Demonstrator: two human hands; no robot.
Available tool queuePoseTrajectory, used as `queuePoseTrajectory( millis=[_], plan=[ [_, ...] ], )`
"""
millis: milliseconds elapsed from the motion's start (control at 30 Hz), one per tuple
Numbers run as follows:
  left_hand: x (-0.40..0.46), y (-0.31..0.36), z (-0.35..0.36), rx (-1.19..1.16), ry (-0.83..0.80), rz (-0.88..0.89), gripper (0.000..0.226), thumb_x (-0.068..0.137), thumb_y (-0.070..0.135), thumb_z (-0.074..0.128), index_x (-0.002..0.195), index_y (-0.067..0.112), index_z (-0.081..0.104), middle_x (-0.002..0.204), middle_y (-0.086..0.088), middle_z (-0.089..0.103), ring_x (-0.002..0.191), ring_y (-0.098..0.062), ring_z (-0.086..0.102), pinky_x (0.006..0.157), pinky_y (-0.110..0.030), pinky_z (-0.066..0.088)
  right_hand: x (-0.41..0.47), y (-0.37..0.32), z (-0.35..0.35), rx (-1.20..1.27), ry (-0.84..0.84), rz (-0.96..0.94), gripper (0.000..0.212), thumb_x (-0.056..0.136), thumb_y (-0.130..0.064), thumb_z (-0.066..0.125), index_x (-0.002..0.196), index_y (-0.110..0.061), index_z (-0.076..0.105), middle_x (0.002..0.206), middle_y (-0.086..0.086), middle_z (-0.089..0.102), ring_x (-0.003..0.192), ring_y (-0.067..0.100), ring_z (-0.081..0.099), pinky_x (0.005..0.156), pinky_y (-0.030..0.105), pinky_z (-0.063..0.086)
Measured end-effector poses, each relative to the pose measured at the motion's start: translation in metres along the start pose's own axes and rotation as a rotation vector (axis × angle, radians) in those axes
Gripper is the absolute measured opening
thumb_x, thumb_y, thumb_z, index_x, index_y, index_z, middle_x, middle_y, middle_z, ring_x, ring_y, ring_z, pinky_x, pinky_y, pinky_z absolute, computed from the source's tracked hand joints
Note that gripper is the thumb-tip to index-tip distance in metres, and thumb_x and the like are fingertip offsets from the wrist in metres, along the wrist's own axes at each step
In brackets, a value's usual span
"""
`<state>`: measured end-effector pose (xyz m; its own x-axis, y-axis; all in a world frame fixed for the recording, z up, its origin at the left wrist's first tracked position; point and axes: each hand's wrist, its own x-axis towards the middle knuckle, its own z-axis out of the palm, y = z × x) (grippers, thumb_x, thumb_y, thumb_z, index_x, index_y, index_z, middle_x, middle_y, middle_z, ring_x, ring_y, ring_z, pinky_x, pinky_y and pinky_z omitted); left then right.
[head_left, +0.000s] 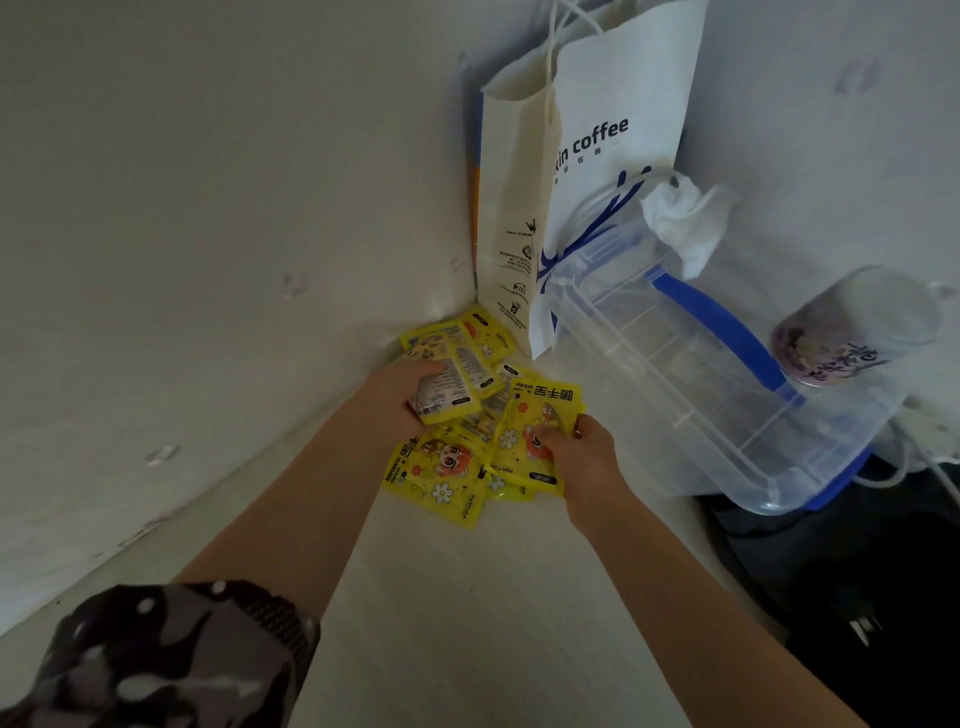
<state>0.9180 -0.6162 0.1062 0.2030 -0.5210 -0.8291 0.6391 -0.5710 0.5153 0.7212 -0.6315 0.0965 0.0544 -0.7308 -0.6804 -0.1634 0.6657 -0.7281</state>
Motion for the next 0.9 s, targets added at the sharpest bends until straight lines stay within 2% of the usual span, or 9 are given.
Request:
queuePoseTrajectory(
  millis=[100, 267, 333, 433, 533, 600, 700, 767, 900],
  plan=[
    [-0.003, 0.001, 0.010, 0.028, -0.013, 0.021, 0.016, 0.092, 0.005, 0.059, 0.107, 0.003, 0.061, 0.103, -0.016, 0.068, 0.086, -0.029, 0.067, 0.056, -0.041, 0.059, 0.000, 0.001, -0.004, -0.006, 0.009, -0.013, 0.011, 0.086, -0.005, 0.062, 0.093, -0.014, 0.061, 0.092, 0.009, 0.070, 0.080, 0.024, 0.068, 0.085, 0.045, 0.056],
    [0.005, -0.002, 0.019, 0.050, 0.246, 0.214, 0.040, 0.077, -0.006, 0.073, 0.115, -0.005, 0.061, 0.100, -0.021, 0.069, 0.089, -0.037, 0.070, 0.082, -0.054, 0.056, -0.003, 0.003, -0.013, -0.001, 0.007, -0.009, 0.015, 0.087, -0.003, 0.061, 0.085, -0.018, 0.061, 0.087, 0.008, 0.070, 0.074, 0.020, 0.067, 0.076, 0.038, 0.055],
    [0.002, -0.003, 0.023, 0.019, 0.262, 0.219, 0.037, 0.076, -0.004, 0.074, 0.112, -0.005, 0.063, 0.090, -0.018, 0.069, 0.082, -0.035, 0.070, 0.076, -0.050, 0.059, -0.004, 0.006, -0.016, -0.002, 0.009, -0.005, 0.014, 0.087, -0.004, 0.062, 0.084, -0.018, 0.061, 0.090, 0.009, 0.070, 0.077, 0.022, 0.068, 0.081, 0.042, 0.056],
    [-0.002, 0.000, 0.027, -0.026, 0.245, 0.188, 0.032, 0.078, 0.003, 0.075, 0.108, -0.001, 0.064, 0.082, -0.012, 0.068, 0.062, -0.025, 0.068, 0.048, -0.032, 0.058, -0.004, 0.008, -0.019, 0.003, 0.016, 0.009, 0.011, 0.086, -0.005, 0.063, 0.087, -0.016, 0.061, 0.094, 0.011, 0.072, 0.088, 0.029, 0.071, 0.088, 0.047, 0.056],
    [-0.004, 0.003, 0.023, -0.114, 0.208, 0.135, 0.029, 0.081, 0.004, 0.073, 0.107, 0.001, 0.061, 0.085, -0.015, 0.066, 0.066, -0.027, 0.066, 0.044, -0.038, 0.058, -0.003, 0.008, -0.020, 0.015, 0.013, 0.018, 0.011, 0.086, -0.005, 0.063, 0.089, -0.015, 0.061, 0.096, 0.012, 0.072, 0.091, 0.030, 0.071, 0.089, 0.051, 0.055],
    [-0.003, 0.003, 0.018, -0.128, 0.174, 0.124, 0.026, 0.084, 0.006, 0.071, 0.107, 0.003, 0.060, 0.092, -0.016, 0.066, 0.072, -0.028, 0.066, 0.038, -0.034, 0.054, -0.002, 0.008, -0.020, 0.016, 0.005, 0.018, 0.011, 0.085, -0.005, 0.063, 0.088, -0.016, 0.061, 0.093, 0.010, 0.072, 0.091, 0.030, 0.071, 0.090, 0.052, 0.054],
    [-0.001, -0.001, 0.015, -0.135, 0.116, 0.097, 0.033, 0.086, 0.008, 0.068, 0.118, 0.002, 0.060, 0.105, -0.017, 0.067, 0.084, -0.032, 0.068, 0.045, -0.045, 0.058, -0.002, 0.007, -0.022, 0.024, -0.012, 0.019, 0.012, 0.086, -0.005, 0.063, 0.091, -0.016, 0.062, 0.091, 0.007, 0.072, 0.090, 0.027, 0.072, 0.088, 0.049, 0.056],
    [0.000, -0.003, 0.017, -0.134, 0.067, 0.087, 0.035, 0.088, 0.009, 0.066, 0.122, 0.005, 0.059, 0.110, -0.017, 0.068, 0.083, -0.031, 0.070, 0.049, -0.044, 0.059, -0.002, 0.007, -0.024, 0.023, -0.014, 0.018, 0.014, 0.086, -0.004, 0.063, 0.096, -0.014, 0.063, 0.092, 0.008, 0.073, 0.088, 0.026, 0.072, 0.085, 0.047, 0.057],
    [0.002, 0.003, 0.018, -0.070, 0.054, 0.053, 0.010, 0.091, 0.011, 0.062, 0.101, 0.009, 0.061, 0.094, -0.012, 0.068, 0.064, -0.025, 0.071, 0.050, -0.037, 0.059, 0.001, 0.009, -0.029, 0.032, -0.003, 0.018, 0.014, 0.086, -0.005, 0.064, 0.097, -0.015, 0.063, 0.092, 0.008, 0.073, 0.088, 0.027, 0.072, 0.084, 0.047, 0.057]
  ],
)
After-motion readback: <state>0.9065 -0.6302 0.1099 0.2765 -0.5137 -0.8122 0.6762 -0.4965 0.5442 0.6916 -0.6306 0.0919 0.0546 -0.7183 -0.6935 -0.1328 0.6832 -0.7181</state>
